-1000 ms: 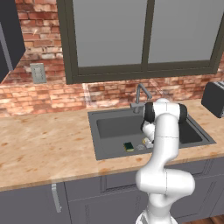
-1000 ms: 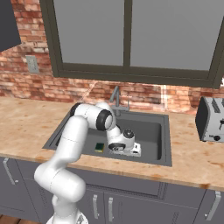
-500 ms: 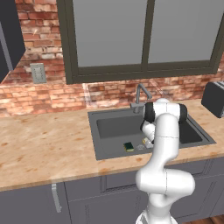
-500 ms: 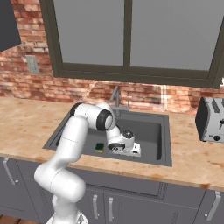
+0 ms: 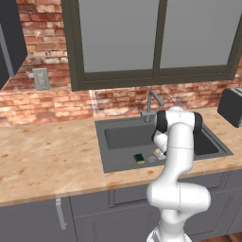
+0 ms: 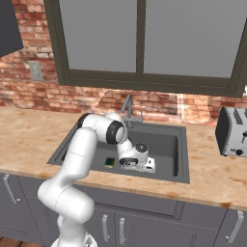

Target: Pick up the dish brush and sponge from the sink, and place them back in the cabinet, and close the cabinet doors.

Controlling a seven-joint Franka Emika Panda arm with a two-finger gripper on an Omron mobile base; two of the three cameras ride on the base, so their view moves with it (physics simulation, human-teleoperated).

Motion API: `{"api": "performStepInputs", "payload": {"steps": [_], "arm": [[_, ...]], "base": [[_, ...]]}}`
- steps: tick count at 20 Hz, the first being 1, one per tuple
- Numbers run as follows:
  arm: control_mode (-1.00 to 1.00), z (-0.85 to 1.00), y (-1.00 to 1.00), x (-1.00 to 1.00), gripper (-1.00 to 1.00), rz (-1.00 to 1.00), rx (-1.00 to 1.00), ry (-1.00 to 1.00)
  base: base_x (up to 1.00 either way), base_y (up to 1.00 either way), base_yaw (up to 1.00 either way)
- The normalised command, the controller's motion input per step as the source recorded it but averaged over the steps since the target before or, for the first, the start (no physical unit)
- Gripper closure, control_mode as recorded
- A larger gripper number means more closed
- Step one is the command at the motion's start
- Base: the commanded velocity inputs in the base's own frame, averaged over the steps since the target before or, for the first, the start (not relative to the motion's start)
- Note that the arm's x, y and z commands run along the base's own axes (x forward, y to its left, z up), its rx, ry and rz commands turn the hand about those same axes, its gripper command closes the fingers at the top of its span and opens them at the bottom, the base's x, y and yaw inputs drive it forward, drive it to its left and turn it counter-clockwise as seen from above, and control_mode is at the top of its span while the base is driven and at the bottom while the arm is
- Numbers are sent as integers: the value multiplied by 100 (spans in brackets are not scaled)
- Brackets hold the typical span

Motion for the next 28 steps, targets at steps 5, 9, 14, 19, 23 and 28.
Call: {"api": "performStepInputs", "payload": {"steps": [5, 9, 14, 19, 23, 28], "arm": [[-100, 0, 0, 0, 100, 0, 0, 0], [-100, 0, 0, 0, 100, 0, 0, 0], [-100, 0, 0, 0, 100, 0, 0, 0], [-100, 0, 0, 1, 100, 1, 0, 0], [-100, 0, 0, 10, 100, 0, 0, 0], [-100, 0, 0, 3, 100, 0, 0, 0]], "base": [[0, 0, 0], [0, 0, 0], [0, 0, 0], [0, 0, 0], [0, 0, 0], [0, 0, 0]]}}
